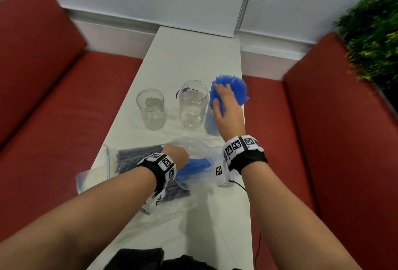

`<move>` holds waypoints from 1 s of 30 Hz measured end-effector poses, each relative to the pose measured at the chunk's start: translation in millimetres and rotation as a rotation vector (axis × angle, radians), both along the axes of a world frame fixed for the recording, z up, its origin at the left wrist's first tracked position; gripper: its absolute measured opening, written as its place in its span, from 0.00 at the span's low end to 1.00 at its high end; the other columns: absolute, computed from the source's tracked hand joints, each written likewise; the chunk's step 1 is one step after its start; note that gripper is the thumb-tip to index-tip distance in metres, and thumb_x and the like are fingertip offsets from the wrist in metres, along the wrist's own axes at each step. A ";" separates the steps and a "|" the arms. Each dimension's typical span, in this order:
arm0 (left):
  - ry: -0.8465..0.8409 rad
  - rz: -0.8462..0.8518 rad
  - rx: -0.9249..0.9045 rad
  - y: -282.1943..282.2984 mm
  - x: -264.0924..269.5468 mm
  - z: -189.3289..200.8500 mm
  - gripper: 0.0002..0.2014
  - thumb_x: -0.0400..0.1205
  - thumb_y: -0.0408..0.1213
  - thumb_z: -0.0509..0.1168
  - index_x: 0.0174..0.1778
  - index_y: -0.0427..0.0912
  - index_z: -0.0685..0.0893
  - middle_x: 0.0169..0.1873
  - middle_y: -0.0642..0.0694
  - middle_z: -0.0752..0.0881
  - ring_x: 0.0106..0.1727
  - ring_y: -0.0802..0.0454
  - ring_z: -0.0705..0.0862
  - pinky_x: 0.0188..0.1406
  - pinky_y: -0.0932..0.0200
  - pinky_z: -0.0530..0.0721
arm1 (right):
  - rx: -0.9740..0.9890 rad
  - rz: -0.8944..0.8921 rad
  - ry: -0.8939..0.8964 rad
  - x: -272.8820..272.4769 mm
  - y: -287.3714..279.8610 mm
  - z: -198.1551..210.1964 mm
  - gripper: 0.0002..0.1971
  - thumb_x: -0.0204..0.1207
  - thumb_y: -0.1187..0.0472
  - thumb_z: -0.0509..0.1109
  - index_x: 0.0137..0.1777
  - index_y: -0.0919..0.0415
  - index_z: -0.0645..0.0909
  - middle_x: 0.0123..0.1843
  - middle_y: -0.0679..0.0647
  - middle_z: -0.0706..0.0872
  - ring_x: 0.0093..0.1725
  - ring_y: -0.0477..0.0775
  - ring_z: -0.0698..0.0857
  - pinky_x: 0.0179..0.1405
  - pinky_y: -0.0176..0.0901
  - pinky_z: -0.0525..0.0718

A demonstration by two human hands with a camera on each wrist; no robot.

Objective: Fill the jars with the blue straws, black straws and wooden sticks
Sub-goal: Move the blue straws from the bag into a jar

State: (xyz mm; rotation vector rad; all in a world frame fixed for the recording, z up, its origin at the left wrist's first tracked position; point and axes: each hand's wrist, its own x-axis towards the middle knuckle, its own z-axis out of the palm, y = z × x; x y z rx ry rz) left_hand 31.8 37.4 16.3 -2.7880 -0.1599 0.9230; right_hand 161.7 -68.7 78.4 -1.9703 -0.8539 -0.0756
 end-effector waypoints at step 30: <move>-1.256 0.031 -1.035 4.1 2.7 212.8 0.16 0.86 0.55 0.60 0.53 0.50 0.88 0.50 0.59 0.89 0.54 0.66 0.84 0.56 0.73 0.78 | 0.106 0.340 0.825 -81.1 -0.8 30.4 0.22 0.86 0.55 0.70 0.31 0.56 0.67 0.22 0.49 0.65 0.21 0.48 0.64 0.28 0.45 0.68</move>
